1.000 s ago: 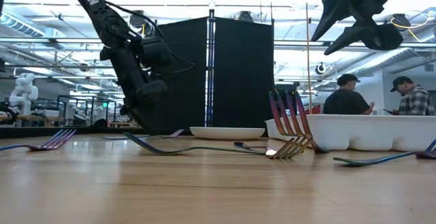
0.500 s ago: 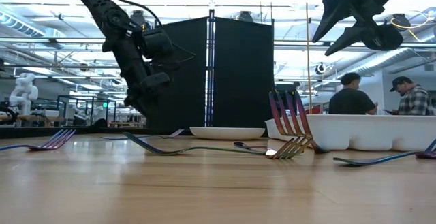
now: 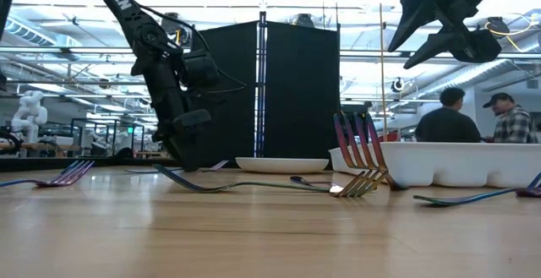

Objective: Sort silverware
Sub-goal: Put the purple fork into the white silverware tray

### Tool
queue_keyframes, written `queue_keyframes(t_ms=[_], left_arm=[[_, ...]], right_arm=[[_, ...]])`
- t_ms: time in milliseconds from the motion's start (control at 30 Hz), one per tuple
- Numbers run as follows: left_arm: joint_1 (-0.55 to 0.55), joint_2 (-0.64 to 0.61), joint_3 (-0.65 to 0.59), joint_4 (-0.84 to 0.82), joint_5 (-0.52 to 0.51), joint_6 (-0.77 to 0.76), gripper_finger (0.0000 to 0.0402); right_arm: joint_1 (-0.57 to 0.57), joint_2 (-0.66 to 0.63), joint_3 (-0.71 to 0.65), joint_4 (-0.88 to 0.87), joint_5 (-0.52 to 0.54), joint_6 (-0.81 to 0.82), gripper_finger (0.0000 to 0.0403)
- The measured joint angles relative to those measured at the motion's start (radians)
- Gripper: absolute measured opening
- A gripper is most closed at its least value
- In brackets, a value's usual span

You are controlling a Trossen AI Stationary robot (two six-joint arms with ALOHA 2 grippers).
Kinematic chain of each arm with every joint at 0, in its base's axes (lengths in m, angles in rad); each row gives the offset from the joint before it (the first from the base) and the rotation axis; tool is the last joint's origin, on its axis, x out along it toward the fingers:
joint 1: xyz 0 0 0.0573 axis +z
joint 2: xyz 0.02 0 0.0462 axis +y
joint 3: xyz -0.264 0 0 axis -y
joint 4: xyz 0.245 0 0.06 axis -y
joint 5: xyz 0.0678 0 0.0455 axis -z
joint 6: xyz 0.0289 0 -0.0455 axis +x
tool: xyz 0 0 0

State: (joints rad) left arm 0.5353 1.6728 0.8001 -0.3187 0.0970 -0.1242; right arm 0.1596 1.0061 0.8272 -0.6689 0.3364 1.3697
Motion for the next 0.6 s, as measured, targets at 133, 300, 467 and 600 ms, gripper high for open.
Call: queue_keyframes(t_ms=[133, 300, 467, 600], left_arm=[[0.0, 0.004, 0.0, -0.005, 0.015, -0.001, 0.0138], [0.004, 0.005, 0.0, -0.019, 0.01, -0.026, 0.0054], [0.016, 0.006, 0.0, -0.026, 0.035, -0.062, 0.0009], [0.038, -0.002, -0.001, -0.037, 0.142, -0.128, 0.0003]], right_arm=[[0.0, 0.0, 0.0, 0.001, -0.002, 0.005, 0.016], [0.0, 0.0, 0.0, 0.001, -0.002, 0.005, 0.016], [0.0, 0.0, 0.0, 0.001, -0.002, 0.003, 0.016], [0.003, 0.0, 0.0, 0.001, -0.003, 0.002, 0.016]])
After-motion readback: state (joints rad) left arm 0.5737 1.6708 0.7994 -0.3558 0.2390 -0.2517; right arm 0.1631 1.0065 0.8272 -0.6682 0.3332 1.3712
